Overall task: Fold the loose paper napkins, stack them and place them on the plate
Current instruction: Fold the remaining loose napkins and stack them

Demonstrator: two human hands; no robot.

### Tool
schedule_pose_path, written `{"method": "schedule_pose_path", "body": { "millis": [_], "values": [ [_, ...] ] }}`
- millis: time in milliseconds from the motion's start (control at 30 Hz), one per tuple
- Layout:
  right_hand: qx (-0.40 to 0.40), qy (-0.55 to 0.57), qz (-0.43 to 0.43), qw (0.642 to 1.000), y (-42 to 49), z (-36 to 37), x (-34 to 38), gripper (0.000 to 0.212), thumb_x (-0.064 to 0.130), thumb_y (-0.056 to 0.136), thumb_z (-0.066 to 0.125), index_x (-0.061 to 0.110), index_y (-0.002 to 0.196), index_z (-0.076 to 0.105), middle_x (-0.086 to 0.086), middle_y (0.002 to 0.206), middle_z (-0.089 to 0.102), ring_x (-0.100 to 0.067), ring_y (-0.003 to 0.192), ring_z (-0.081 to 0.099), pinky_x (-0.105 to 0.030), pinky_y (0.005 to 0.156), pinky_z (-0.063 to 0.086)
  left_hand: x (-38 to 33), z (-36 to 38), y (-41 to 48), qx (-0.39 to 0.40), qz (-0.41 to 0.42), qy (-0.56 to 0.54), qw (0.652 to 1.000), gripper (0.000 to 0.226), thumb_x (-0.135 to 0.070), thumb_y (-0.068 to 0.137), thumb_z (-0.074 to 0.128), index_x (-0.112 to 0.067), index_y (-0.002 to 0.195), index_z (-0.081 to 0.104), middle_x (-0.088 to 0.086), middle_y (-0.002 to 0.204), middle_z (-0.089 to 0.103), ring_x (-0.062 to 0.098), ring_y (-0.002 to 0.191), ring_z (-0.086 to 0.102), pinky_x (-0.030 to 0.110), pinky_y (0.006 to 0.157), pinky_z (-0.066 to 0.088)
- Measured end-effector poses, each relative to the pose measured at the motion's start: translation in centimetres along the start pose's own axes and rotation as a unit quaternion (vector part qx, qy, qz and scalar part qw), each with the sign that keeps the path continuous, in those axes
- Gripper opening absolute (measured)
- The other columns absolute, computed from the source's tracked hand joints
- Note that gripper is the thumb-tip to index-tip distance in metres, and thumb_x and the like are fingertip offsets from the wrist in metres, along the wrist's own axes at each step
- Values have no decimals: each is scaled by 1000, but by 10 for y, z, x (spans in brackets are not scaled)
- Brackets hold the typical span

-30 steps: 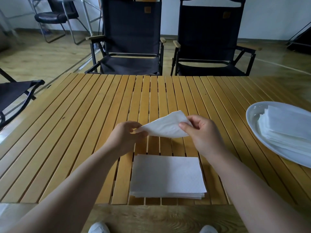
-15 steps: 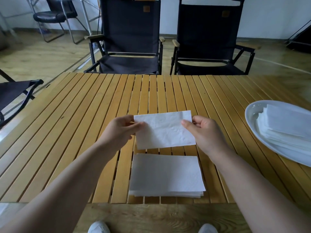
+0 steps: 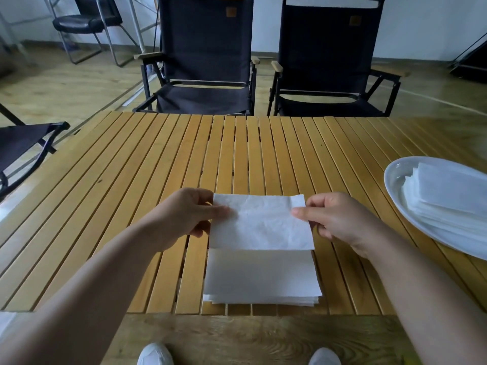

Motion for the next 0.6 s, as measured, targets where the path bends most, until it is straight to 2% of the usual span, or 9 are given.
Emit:
{"method": "schedule_pose_path", "body": {
  "millis": [67, 167, 333, 467, 600],
  "values": [
    [36, -21, 17, 999, -3, 0, -2, 27, 36, 89, 72, 10, 82, 71, -2, 70, 72, -12, 46, 41, -28, 54, 35, 2, 1, -3, 25, -20, 17, 999, 16, -24, 87, 71, -14, 100, 72, -2, 76, 74, 10, 59, 63, 21, 54, 49],
    [70, -77, 36, 994, -6, 1, -2, 25, 38, 89, 72, 15, 78, 71, 7, 60, 66, -11, 46, 43, -28, 58, 38, 6, 2, -6, 52, -47, 46, 996, 14, -20, 89, 70, -14, 101, 72, 4, 83, 75, 14, 63, 64, 24, 57, 50],
    [123, -130, 77, 981, -9, 7, -3, 30, 41, 86, 74, 11, 91, 75, -1, 81, 76, -12, 50, 45, -24, 52, 34, 9, 5, -8, 99, -80, 79, 989, 20, -22, 87, 73, -17, 105, 70, 8, 90, 76, 13, 62, 63, 24, 57, 49],
    [153, -155, 98, 971, -11, 9, -3, 26, 37, 88, 74, 11, 94, 74, -2, 83, 77, -9, 48, 45, -19, 47, 32, 11, 9, -10, 140, -103, 104, 979, 22, -22, 84, 75, -18, 105, 69, 5, 89, 77, 13, 61, 64, 22, 53, 48],
    [168, -166, 111, 965, -11, 10, -4, 24, 35, 88, 74, 11, 93, 73, -2, 82, 77, -8, 47, 45, -18, 46, 32, 12, 12, -8, 148, -113, 114, 976, 24, -22, 84, 76, -16, 106, 69, 6, 89, 77, 13, 60, 65, 21, 51, 48]
  ]
}}
Point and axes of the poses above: each hand's wrist, its own y-axis towards the middle knuckle, its own z-axis out of the palm, x = y × z, the point moved 4 cm from there along y, towards the middle knuckle
